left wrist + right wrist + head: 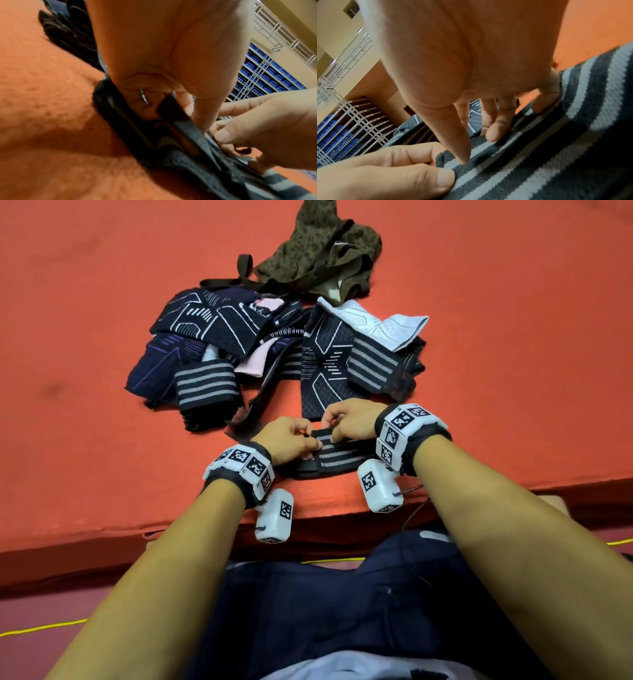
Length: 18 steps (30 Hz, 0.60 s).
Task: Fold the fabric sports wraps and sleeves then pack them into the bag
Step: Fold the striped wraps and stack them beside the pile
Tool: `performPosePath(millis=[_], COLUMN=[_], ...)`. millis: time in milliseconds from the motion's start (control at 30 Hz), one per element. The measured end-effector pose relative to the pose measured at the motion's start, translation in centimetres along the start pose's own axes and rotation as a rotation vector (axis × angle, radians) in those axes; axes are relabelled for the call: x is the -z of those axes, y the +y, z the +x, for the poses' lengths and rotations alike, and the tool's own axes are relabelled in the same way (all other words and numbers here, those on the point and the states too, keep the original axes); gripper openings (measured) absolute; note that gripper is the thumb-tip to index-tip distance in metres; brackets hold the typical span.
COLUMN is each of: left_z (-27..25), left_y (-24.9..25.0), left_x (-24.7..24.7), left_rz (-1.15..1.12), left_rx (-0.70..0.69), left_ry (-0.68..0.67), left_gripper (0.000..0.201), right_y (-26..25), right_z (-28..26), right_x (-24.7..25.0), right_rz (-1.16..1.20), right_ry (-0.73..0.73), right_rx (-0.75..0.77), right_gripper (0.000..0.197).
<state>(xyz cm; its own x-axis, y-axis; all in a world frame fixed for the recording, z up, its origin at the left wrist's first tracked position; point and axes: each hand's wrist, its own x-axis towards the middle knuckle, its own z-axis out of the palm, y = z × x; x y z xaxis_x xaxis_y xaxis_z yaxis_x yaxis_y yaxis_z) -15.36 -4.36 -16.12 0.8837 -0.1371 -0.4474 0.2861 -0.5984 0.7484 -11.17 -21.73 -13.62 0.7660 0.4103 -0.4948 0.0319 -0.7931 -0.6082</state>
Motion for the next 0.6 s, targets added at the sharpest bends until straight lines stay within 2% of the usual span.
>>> performPosePath(millis=[133,200,267,367,500,600], left_z=[0.0,-0.3,-0.3,-0.2,-0.3,-0.3], left_y=[0.2,0.3,0.3,0.4,0.6,1.3], left_x=[0.1,0.1,-0.1,-0.1,-0.3,-0.5], left_rz=[-0.093,-0.141,-0.134,-0.116,-0.086,-0.027], left_rx=[0.019,0.019,0.006,0.003,0.014,-0.026], left_ry=[-0.005,-0.004,0.003,0.021,0.028,0.02], left_gripper=[0.018,0.016,0.016,0.013,0.016,0.02], right_y=[-0.5,-0.9,-1.1,-0.9,-0.3,-0.3], right_z=[0.0,0.0,0.0,0.2,-0.1,-0.5], right_x=[-0.3,-0.7,-0.6,0.0,0.5,1.0], right_rz=[-0.156,-0.303,-0.336,-0.374,-0.389,-0.407], right_ry=[0.015,0.022,0.024,0.013,-0.009,0.004], right_rx=[-0.008,-0.012,-0.008,-0.021,-0.067,-0.108], right_gripper=[0.017,0.027,0.029,0.019,0.04,0.034])
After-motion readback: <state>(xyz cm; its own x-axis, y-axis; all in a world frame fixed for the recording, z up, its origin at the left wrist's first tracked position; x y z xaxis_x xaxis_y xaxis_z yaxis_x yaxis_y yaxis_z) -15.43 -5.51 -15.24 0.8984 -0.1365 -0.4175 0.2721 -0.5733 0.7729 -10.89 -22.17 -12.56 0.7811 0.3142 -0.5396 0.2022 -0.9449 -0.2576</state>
